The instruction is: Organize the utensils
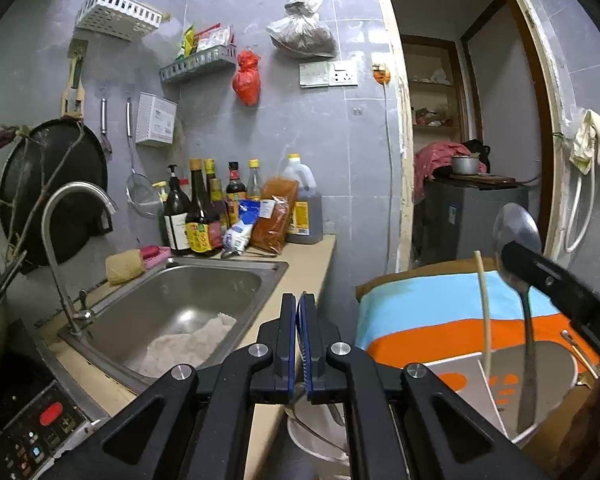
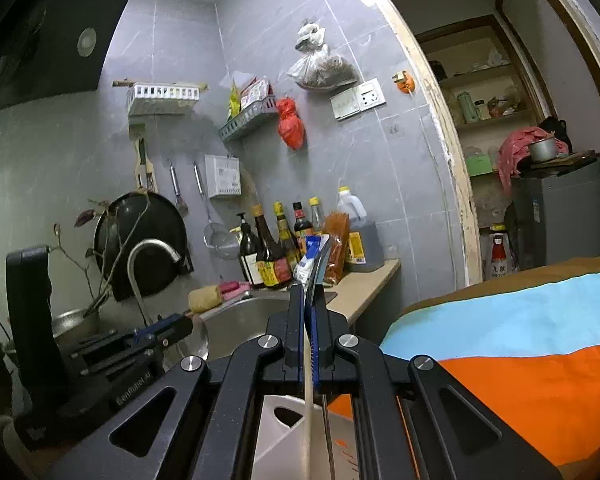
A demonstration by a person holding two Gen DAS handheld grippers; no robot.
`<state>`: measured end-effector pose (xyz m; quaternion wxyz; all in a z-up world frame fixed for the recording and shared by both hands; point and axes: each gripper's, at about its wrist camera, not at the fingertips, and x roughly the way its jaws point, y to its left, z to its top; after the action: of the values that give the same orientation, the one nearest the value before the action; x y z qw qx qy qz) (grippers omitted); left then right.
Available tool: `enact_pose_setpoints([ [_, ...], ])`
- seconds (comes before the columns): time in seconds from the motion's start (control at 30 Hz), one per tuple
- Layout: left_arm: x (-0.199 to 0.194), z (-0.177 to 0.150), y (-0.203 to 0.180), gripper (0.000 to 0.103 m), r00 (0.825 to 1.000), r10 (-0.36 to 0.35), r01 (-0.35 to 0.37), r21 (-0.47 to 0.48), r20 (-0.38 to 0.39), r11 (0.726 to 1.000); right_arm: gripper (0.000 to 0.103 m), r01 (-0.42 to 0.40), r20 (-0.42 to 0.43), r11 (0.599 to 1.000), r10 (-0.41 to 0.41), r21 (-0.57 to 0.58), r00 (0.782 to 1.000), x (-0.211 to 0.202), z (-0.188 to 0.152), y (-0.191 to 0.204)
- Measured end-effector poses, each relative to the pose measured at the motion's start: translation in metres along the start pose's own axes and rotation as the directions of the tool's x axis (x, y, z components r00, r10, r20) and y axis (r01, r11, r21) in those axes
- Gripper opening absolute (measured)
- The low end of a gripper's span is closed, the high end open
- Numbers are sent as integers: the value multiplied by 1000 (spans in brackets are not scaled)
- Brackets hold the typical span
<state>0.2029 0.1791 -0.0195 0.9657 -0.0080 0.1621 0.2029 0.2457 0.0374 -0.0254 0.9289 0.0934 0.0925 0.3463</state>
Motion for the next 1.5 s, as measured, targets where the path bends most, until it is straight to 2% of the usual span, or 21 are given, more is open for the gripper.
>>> enact_pose_setpoints([
  [0.13,2,0,3,5,998,-49,48,-24,-33,999,3,5,-29,1000,-5,2,1000,-2,-3,-4],
  [0.33,8,-8,10,6,992,-87,78,-97,-93,992,5,16,-68,1000,-15,24,998,-3,-5,-9],
  [0.5,6,-11,10,6,989,-104,93,-113,-100,989,6,16,-89,999,-13,34,996,-6,-10,-10],
  [0.53,6,-11,10,6,989,-110,98,-115,-102,988,10,17,-91,999,-14,34,996,-7,-11,-10],
  [0.6,5,-12,9,7,988,-114,102,-116,-104,988,29,18,-89,999,-14,44,996,-9,-12,-12],
  [0.67,6,-11,10,8,987,-122,108,-121,-106,987,31,19,-85,998,-14,57,996,-10,-14,-13],
  [0.73,6,-12,12,13,986,-130,115,-134,-107,984,31,24,-85,998,-18,62,996,-10,-14,-13],
  [0.8,6,-13,15,28,984,-141,124,-157,-104,980,31,27,-89,997,-21,70,996,-10,-16,-15],
  [1.07,3,-14,15,30,985,-142,124,-173,-99,977,31,43,-100,996,-34,82,994,-11,-20,-17],
  [1.13,3,-13,15,34,985,-145,126,-176,-98,976,31,47,-100,996,-39,81,994,-12,-20,-17],
  [1.2,1,-11,15,45,985,-149,131,-185,-87,974,31,55,-97,995,-47,85,994,-14,-18,-17],
  [1.23,-1,-10,15,46,985,-152,134,-190,-82,972,32,61,-95,994,-53,85,994,-16,-17,-16],
  [1.37,-7,-2,9,57,984,-166,151,-200,-59,968,46,89,-78,992,-82,92,994,-26,-8,-19],
  [1.43,-11,2,5,64,984,-174,162,-200,-45,966,48,112,-71,990,-106,86,992,-35,-1,-23],
  [1.5,-17,9,-2,74,982,-186,178,-197,-22,964,54,135,-63,988,-130,80,990,-46,7,-28],
])
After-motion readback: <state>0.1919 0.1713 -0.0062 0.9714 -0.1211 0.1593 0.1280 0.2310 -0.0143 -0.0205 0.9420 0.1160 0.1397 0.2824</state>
